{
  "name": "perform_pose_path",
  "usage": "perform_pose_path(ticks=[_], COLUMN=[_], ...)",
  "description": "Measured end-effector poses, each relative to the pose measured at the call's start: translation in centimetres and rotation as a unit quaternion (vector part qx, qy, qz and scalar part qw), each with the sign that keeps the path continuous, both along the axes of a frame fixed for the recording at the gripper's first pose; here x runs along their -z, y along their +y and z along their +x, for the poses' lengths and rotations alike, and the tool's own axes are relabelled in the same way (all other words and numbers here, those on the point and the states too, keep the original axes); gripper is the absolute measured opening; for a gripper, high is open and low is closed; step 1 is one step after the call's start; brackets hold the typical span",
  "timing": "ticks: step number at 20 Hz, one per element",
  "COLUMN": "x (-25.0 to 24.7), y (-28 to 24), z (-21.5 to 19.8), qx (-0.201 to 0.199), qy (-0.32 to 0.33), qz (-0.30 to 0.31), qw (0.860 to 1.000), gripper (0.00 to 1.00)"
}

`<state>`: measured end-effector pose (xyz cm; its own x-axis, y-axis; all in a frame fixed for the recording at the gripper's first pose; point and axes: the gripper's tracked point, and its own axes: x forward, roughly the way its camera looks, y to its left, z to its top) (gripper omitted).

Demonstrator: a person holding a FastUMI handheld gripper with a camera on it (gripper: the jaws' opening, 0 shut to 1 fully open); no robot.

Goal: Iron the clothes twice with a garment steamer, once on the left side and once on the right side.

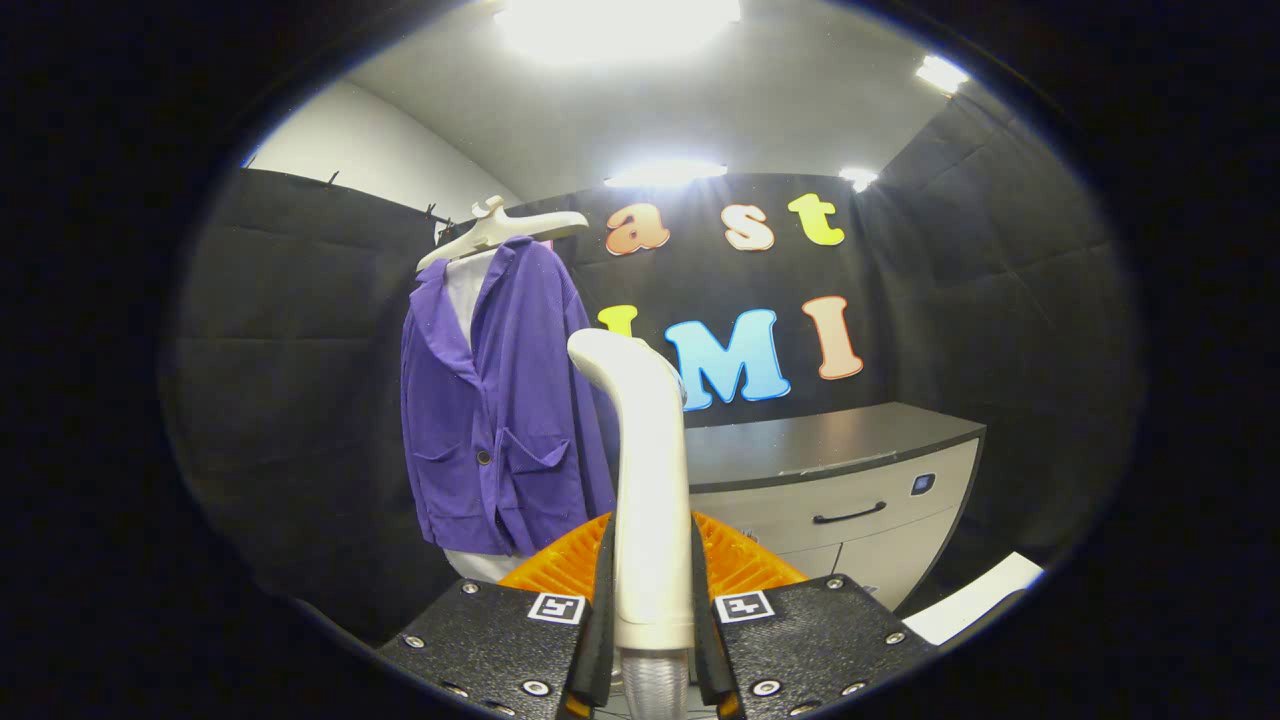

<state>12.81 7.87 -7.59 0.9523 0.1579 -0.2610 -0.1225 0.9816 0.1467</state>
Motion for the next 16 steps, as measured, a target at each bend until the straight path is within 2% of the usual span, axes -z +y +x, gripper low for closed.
perform_pose_path(ticks=[5,16], x=[-2.1,-1.2], y=[-3.0,-4.9], z=[0.6,0.0], qx=[0.035,0.047], qy=[-0.018,0.001], qz=[0.005,-0.004], qw=[0.999,0.999], gripper=[0.33,0.33])
